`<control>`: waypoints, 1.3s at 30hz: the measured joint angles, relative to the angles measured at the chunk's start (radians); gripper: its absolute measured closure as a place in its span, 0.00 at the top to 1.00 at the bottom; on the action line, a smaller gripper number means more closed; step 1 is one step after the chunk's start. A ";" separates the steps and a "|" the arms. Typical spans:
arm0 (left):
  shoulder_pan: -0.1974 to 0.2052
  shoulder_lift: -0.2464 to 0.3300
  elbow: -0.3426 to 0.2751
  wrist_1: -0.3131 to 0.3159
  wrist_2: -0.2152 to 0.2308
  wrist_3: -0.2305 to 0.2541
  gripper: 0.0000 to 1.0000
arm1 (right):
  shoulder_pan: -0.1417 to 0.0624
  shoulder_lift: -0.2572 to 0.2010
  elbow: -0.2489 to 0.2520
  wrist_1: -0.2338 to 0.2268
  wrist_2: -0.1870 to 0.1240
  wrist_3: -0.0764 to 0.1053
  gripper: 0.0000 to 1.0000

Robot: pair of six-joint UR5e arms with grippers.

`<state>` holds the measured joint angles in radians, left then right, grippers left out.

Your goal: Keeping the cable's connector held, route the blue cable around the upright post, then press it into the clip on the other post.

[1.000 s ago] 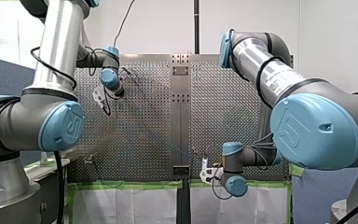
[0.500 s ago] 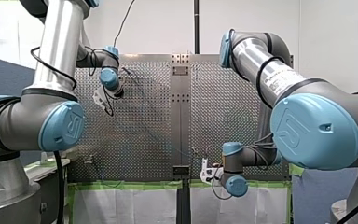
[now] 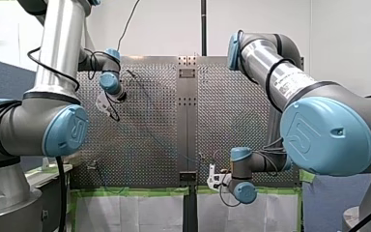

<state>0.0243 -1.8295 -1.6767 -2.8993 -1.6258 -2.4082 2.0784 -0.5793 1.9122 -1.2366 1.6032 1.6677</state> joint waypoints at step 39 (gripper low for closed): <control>0.046 0.121 -0.148 0.174 0.103 -0.365 1.00 | 0.000 0.000 0.000 0.000 -0.003 0.001 0.00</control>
<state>0.0706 -1.7088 -1.8250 -2.7258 -1.5223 -2.7736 2.0781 -0.5793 1.9122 -1.2365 1.6003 1.6689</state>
